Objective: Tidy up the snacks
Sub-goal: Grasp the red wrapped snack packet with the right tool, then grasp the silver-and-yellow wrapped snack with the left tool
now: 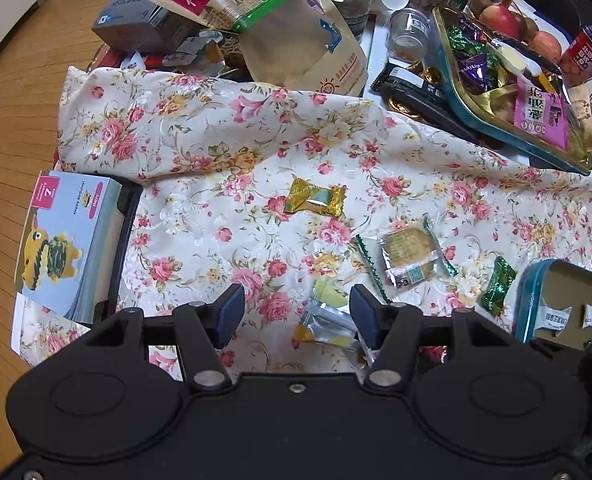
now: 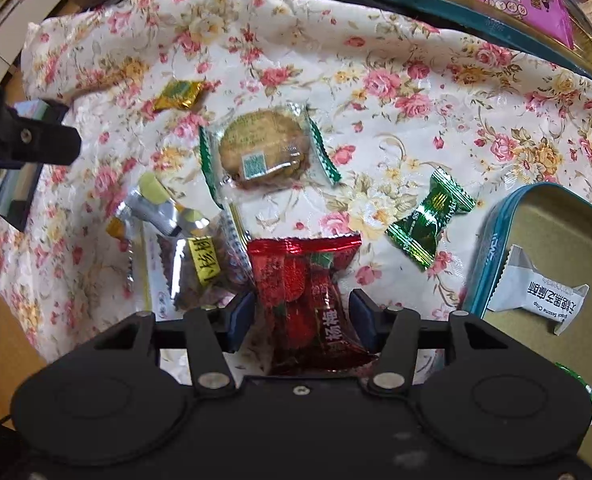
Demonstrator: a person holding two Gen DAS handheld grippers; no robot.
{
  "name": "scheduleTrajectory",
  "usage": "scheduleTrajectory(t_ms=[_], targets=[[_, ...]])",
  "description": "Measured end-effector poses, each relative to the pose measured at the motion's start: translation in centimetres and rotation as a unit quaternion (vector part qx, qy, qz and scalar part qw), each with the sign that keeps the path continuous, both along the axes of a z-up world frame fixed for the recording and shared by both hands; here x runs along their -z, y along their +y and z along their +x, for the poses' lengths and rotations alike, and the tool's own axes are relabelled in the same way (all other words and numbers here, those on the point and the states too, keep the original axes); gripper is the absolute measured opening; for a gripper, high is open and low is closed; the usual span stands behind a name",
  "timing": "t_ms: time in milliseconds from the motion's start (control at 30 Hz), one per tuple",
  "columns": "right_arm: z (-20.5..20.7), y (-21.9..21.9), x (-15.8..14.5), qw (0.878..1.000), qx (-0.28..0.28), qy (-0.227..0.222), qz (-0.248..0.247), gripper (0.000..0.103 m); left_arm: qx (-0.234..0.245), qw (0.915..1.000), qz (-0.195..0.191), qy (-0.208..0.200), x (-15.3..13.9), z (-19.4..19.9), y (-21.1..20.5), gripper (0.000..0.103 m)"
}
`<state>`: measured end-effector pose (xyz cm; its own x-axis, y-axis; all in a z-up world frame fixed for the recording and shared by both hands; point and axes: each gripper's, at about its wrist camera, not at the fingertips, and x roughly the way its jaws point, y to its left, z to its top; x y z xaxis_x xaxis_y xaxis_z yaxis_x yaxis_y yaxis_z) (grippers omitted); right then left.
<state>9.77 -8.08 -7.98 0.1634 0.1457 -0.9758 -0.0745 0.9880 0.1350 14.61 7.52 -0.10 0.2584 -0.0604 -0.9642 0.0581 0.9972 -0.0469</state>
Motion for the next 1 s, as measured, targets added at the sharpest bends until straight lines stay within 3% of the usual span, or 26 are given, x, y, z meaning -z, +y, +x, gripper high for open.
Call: scheduleTrajectory(t_ms=[233, 367, 467, 633, 767, 1000], targets=[[0.1, 0.7, 0.2, 1.0, -0.028, -0.002, -0.014, 0.055, 0.011, 0.9999, 0.001, -0.008, -0.3, -0.3, -0.5, 0.062], [-0.1, 1.4, -0.6, 0.999, -0.046, -0.028, 0.009, 0.041, 0.006, 1.0, -0.005, 0.002, 0.1, -0.2, -0.3, 0.062], [-0.3, 1.6, -1.5, 0.997, -0.044, -0.051, 0.042, 0.037, -0.001, 0.9999, -0.013, 0.001, -0.1, 0.1, 0.2, 0.062], [0.4, 0.9, -2.0, 0.997, -0.014, -0.037, 0.068, 0.032, -0.021, 0.9996, -0.02, -0.007, -0.5, 0.7, 1.3, 0.062], [1.0, -1.7, -3.3, 0.992, 0.043, -0.035, 0.116, 0.032, -0.034, 0.9986, -0.041, -0.006, -0.5, 1.0, 2.2, 0.062], [1.5, -4.7, -6.3, 0.98, 0.115, -0.076, 0.144, 0.032, -0.066, 0.9973, -0.03, -0.013, 0.9, 2.2, 1.5, 0.062]])
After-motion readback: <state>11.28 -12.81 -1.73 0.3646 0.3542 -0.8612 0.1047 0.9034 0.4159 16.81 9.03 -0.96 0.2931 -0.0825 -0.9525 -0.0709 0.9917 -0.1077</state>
